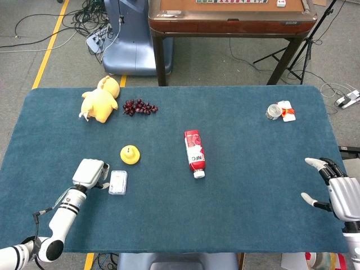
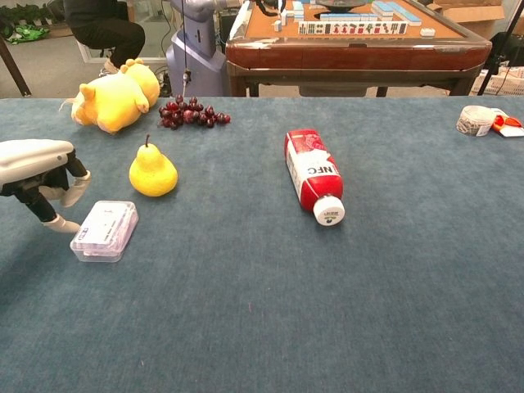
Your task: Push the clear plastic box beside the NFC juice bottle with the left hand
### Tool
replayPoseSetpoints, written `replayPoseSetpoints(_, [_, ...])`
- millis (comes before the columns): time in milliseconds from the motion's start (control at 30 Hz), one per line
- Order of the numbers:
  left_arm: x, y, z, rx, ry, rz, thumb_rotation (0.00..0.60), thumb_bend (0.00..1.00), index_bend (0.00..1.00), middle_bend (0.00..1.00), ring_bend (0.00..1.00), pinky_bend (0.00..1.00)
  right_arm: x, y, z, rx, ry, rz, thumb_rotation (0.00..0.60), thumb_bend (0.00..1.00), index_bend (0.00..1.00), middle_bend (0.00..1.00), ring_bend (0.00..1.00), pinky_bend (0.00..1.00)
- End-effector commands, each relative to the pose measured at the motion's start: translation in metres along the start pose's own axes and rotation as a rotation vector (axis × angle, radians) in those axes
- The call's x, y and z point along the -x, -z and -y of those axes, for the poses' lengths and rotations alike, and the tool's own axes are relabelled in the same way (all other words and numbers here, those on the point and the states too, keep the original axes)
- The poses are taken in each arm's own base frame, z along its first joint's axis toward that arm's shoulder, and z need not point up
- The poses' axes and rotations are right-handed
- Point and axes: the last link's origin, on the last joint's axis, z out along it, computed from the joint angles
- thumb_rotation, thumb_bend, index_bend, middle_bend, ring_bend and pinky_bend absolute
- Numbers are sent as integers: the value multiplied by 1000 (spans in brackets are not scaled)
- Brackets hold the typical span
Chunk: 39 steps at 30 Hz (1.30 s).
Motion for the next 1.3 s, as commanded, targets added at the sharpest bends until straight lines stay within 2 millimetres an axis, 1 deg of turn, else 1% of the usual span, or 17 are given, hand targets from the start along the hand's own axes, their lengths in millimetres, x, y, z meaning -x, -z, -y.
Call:
replayPoseSetpoints(33, [-1,-1,-3,5,2,-3,600,0,763,1000,1000,1000,0,0,0,0,0,1,600,15,228,269,162,486])
replayPoseSetpoints(333, [-3,-7,-16,26,8,-9,600,0,763,1000,1000,1000,0,0,0,-1,-2,1,600,14,228,269,162,486])
replayPoseSetpoints(1100, [-2,-11,-54,100,2,-23,600,0,759,1000,1000,1000,0,0,0,-6,-6,2,600,14,228,269,162,486])
replayPoseSetpoints(1300, [-2,-9,-64,121,12,-23,600,0,759,1000,1000,1000,-1,0,0,-6,-6,-1,600,14,228,269,162,486])
